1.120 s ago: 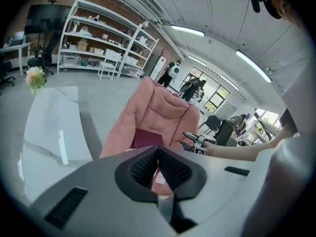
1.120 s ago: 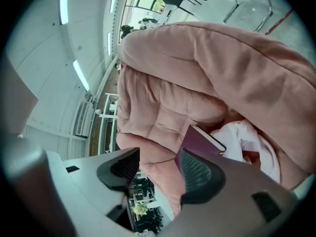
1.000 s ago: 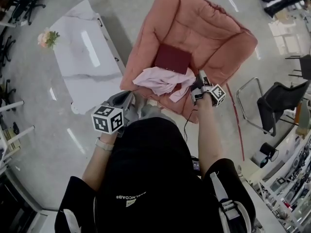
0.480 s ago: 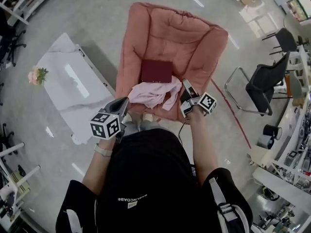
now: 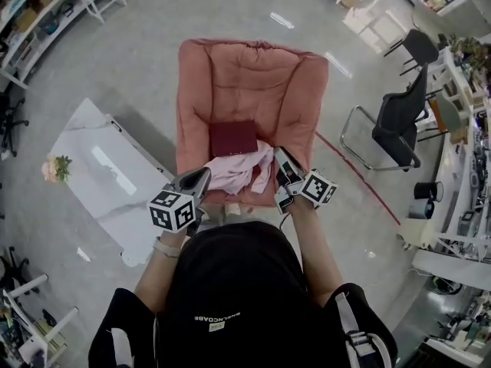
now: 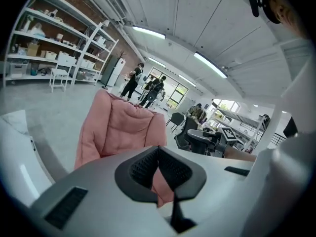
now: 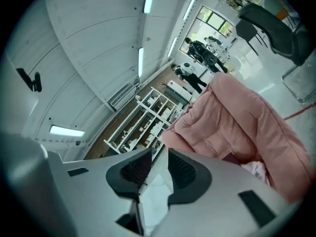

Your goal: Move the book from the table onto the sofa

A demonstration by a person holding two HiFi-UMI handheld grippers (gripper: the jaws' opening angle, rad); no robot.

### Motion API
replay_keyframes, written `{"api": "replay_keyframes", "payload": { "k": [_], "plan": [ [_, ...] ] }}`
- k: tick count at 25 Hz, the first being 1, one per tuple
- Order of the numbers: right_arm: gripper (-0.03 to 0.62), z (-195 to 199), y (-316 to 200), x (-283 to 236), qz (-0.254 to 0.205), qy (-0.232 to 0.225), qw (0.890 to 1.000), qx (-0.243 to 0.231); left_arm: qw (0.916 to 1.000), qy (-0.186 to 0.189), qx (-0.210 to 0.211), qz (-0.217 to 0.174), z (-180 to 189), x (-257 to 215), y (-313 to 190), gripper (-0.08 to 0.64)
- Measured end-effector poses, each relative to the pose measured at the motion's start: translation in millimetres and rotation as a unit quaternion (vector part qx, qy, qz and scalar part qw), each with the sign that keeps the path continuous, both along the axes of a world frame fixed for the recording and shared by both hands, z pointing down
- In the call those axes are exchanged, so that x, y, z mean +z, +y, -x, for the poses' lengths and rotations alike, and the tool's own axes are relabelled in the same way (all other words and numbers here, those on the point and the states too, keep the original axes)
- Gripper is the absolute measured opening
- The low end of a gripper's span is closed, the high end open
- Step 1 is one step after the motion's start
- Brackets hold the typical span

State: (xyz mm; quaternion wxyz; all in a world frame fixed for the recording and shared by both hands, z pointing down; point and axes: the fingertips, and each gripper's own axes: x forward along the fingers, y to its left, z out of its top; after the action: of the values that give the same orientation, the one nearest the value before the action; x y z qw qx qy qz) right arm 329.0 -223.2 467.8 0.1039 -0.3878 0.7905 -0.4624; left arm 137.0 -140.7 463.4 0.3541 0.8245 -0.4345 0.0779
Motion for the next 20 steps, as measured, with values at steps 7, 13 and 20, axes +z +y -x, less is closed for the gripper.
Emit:
{"api": "replay_keyframes", "payload": {
  "k": [7,13,20],
  "plan": [
    [0.092,16,26,-46,-0.076,0.076,0.994,-0.021,0.9965,-0.008,0.067,-0.051,-26,-28,-10,0.015],
    [0.087,39,52,-65,-0.131,0.140,0.980,-0.050,0.9913,-0.007,0.103,-0.082,-43,-48,-13,0.015],
    [0.087,55,75,-87,-0.202,0.189,0.959,-0.058,0.9843,-0.001,0.137,-0.112,-58,-64,-4,0.015]
  ]
}}
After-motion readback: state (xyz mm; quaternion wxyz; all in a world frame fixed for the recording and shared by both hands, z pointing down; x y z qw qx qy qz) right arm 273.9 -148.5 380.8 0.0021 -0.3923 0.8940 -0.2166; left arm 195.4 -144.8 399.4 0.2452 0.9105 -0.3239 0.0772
